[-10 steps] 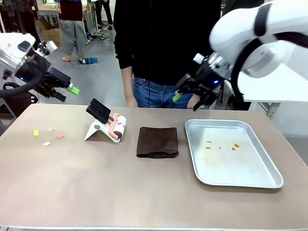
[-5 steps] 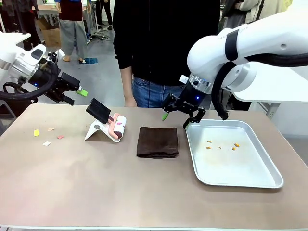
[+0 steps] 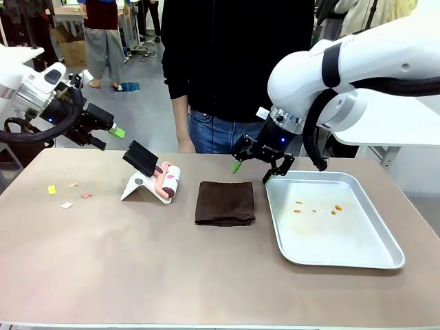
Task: Clean the surface of the table.
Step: Hold the Lint Roller with your left hand and the towel with your right hand.
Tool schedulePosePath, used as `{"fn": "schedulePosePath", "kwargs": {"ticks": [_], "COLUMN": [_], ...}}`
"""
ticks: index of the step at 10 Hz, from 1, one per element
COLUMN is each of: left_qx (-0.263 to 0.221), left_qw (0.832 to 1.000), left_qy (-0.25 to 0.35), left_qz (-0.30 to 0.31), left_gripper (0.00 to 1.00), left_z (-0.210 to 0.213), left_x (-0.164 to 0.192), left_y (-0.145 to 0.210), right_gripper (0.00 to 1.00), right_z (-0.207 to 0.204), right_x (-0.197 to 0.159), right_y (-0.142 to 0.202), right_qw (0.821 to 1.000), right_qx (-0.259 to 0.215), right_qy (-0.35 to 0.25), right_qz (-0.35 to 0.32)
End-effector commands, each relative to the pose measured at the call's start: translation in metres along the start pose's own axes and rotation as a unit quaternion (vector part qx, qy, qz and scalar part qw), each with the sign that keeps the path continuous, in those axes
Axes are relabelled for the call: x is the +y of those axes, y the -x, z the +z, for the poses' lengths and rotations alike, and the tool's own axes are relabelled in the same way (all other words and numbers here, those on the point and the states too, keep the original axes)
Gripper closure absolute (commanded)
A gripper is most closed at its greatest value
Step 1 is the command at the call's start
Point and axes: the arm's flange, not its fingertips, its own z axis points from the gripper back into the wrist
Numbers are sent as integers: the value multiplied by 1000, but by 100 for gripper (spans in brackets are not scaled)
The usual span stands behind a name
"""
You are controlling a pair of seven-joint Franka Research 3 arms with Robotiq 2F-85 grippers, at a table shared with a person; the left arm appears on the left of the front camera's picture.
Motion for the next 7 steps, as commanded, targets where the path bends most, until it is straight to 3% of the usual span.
{"fn": "schedulePosePath", "kwargs": {"ticks": [1, 3, 7], "left_qx": [33, 25, 61], "left_qw": [999, 999, 997], "left_qy": [-23, -39, -9], "left_qz": [9, 20, 48], "left_gripper": [0, 0, 0], "left_z": [-18, -32, -68], "left_x": [-6, -5, -11], "left_y": [-11, -21, -32], "right_gripper": [0, 0, 0], "right_z": [-20, -43, -74], "right_x": [19, 17, 25], "right_y": [-12, -13, -20], "right_qw": [998, 997, 994], "right_qx": [20, 55, 71], "right_qy": [60, 59, 87], "right_qz": [21, 17, 6]}}
